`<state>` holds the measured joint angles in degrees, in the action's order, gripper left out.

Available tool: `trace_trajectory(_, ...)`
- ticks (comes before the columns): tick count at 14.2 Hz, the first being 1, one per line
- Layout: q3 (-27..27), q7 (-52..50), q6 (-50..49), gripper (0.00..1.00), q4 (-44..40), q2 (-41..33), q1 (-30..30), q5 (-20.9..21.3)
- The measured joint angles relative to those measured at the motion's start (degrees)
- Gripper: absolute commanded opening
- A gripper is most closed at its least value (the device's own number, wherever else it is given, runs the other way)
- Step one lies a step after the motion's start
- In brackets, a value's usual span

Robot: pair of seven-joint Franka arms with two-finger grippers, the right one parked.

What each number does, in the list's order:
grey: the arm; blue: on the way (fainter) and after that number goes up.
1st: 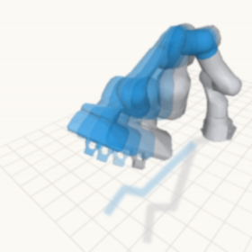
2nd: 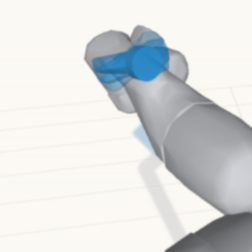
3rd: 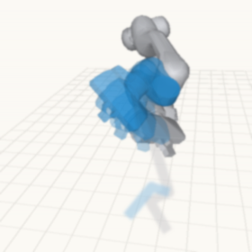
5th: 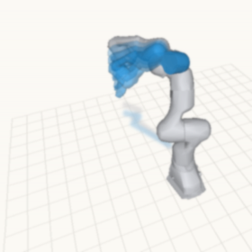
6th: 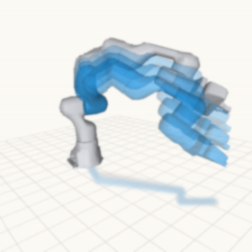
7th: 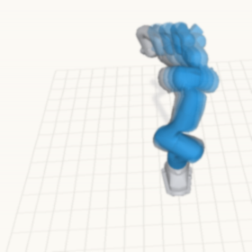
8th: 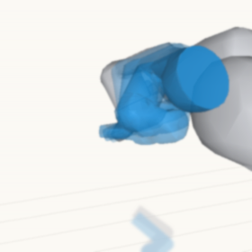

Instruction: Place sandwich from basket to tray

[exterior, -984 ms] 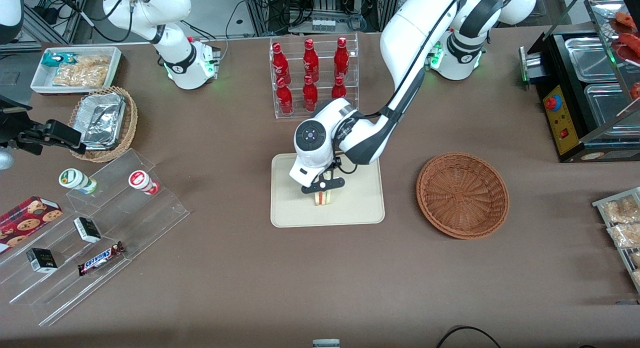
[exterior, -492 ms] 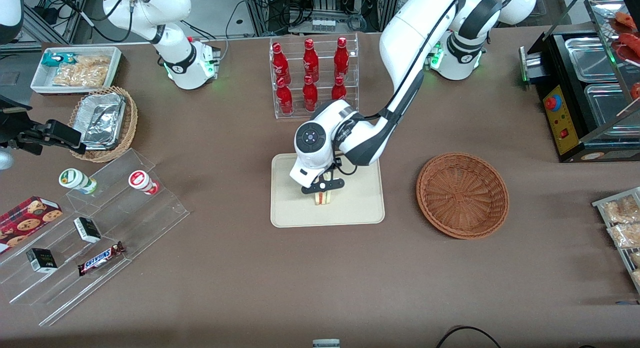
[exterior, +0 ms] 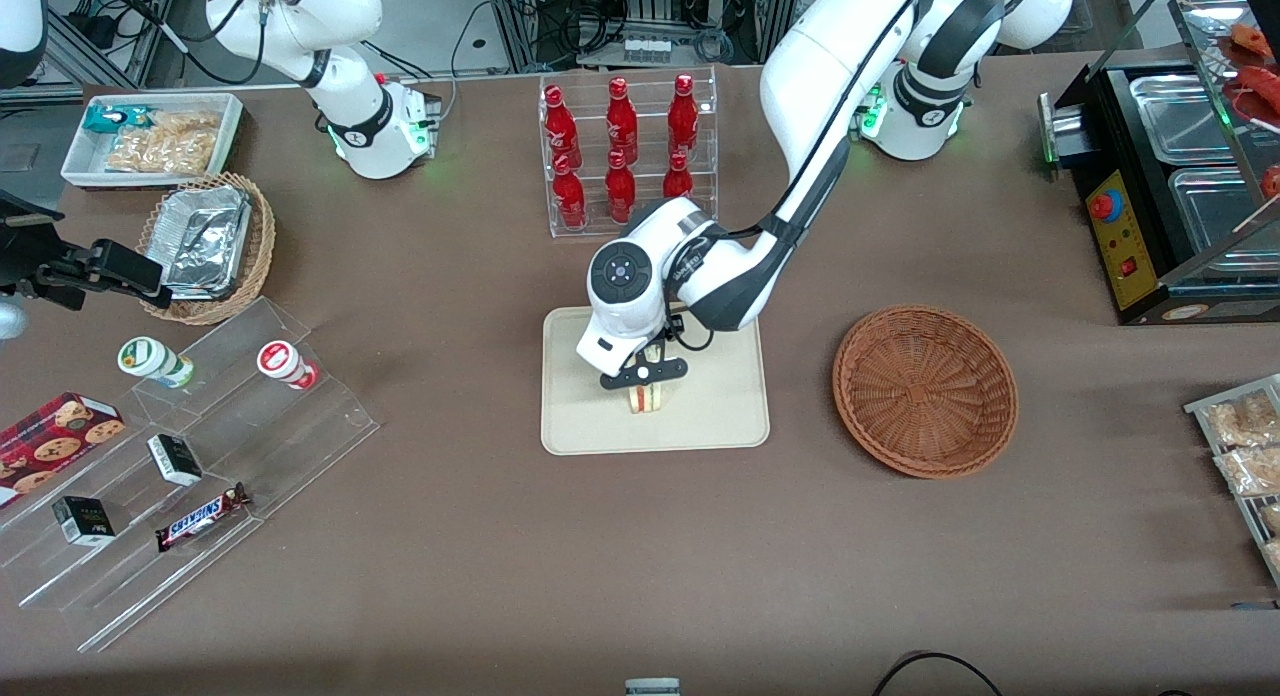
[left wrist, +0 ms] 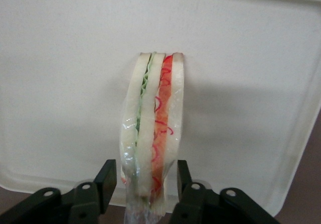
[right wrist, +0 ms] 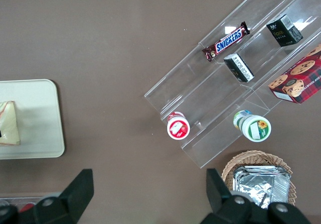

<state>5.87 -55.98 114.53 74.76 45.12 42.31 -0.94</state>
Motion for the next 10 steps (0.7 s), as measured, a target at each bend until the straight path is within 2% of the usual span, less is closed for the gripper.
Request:
trace_trajectory(6, -5.6, -0.93, -9.04, 1.0, -0.54, -8.15, -0.78, 0.15)
trace_trajectory(10, -6.45, 1.99, -11.86, 1.0, 3.08, -14.29, -5.93, 0.37)
